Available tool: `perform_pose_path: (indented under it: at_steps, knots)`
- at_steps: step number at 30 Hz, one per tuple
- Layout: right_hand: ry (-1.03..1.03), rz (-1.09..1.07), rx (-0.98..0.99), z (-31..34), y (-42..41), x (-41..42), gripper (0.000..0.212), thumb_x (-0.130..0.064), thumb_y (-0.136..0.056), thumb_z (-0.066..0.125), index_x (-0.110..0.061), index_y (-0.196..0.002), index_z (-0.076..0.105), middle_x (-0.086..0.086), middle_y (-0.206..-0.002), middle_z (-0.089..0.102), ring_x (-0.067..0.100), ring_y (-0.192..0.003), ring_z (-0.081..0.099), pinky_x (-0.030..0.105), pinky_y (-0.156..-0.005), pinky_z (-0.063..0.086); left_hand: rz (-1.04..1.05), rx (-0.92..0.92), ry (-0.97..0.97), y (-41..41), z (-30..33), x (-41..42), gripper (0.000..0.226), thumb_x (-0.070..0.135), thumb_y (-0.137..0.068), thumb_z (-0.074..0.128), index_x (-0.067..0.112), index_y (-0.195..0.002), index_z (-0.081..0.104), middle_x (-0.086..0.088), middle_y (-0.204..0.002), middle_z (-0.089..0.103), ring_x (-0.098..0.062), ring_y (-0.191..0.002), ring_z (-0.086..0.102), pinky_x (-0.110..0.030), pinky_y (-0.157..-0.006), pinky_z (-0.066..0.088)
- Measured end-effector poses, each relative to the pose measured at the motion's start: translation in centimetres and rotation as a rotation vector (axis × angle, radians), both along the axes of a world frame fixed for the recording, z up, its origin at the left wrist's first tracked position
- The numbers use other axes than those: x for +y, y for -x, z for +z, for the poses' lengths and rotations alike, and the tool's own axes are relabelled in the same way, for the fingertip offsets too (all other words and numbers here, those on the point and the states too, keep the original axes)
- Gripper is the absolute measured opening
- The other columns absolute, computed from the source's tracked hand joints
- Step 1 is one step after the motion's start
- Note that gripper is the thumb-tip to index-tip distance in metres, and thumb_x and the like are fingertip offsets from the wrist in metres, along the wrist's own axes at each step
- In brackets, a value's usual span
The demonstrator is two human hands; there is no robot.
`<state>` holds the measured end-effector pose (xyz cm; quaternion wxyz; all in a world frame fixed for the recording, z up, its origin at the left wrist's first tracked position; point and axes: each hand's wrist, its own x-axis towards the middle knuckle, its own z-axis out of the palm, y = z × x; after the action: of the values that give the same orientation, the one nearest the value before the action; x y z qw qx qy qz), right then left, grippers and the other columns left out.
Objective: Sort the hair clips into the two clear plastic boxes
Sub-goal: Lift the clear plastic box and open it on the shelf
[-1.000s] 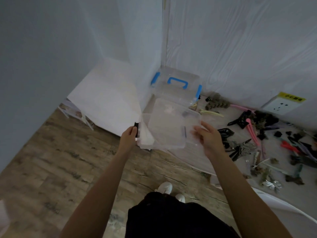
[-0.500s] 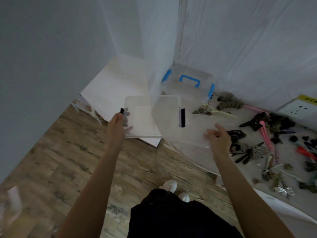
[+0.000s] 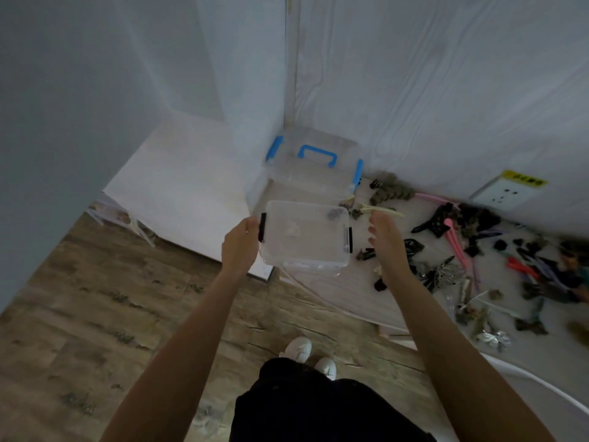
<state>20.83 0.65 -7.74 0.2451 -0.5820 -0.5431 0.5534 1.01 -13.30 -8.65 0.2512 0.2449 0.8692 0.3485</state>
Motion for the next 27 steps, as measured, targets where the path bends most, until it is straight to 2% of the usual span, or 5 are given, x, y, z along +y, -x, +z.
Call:
perform_pose_path:
  at_steps: [3,7,14,20,27]
  knots:
    - [-0.157,0.095,-0.115,1.2,1.4,3.0,0.037,-0.026,-0.094,0.049,-0.013,-0.128,0.047,0.002,-0.12,0.053,0.015,-0.107,0.049,0.028,-0.091,0.039,-0.069,0.218,-0.002,-0.3,2.1,0.8,0.034,0.026,-0.099,0.035,0.008,-0.121,0.054,-0.015,-0.121,0.059,-0.033,-0.11,0.055,-0.038,-0.09,0.04]
    - [-0.216,0.126,-0.182,1.2,5.1,6.1,0.045,-0.025,-0.089,0.056,-0.008,-0.129,0.045,0.014,-0.128,0.051,0.026,-0.115,0.049,0.033,-0.093,0.039,-0.287,0.322,-0.19,0.6,2.7,3.5,0.038,0.024,-0.097,0.04,0.013,-0.134,0.044,-0.01,-0.134,0.051,-0.024,-0.124,0.047,-0.035,-0.1,0.036]
    - [-0.115,0.063,-0.248,-0.7,7.0,8.3,0.054,-0.039,-0.085,0.061,-0.01,-0.126,0.042,0.015,-0.112,0.062,0.032,-0.096,0.063,0.048,-0.088,0.051,-0.272,0.196,-0.089,2.3,0.4,8.9,0.054,0.029,-0.095,0.046,0.019,-0.144,0.025,-0.011,-0.156,0.01,-0.031,-0.142,0.006,-0.044,-0.112,0.019]
    - [0.03,0.012,-0.125,-1.6,5.1,10.1,0.033,-0.02,-0.091,0.05,-0.009,-0.122,0.052,0.015,-0.115,0.062,0.03,-0.093,0.064,0.046,-0.087,0.053,-0.209,0.259,-0.02,3.0,-0.3,11.9,0.056,0.029,-0.094,0.045,0.007,-0.142,0.026,-0.017,-0.149,0.029,-0.032,-0.138,0.023,-0.041,-0.11,0.022]
    - [-0.858,0.597,-0.468,-0.5,2.8,8.3,0.043,-0.049,-0.08,0.055,-0.02,-0.112,0.058,0.008,-0.125,0.055,0.026,-0.117,0.047,0.039,-0.098,0.034,-0.137,0.153,-0.039,4.0,0.2,13.6,0.036,0.029,-0.095,0.043,0.006,-0.121,0.053,-0.019,-0.112,0.058,-0.033,-0.101,0.055,-0.039,-0.087,0.044]
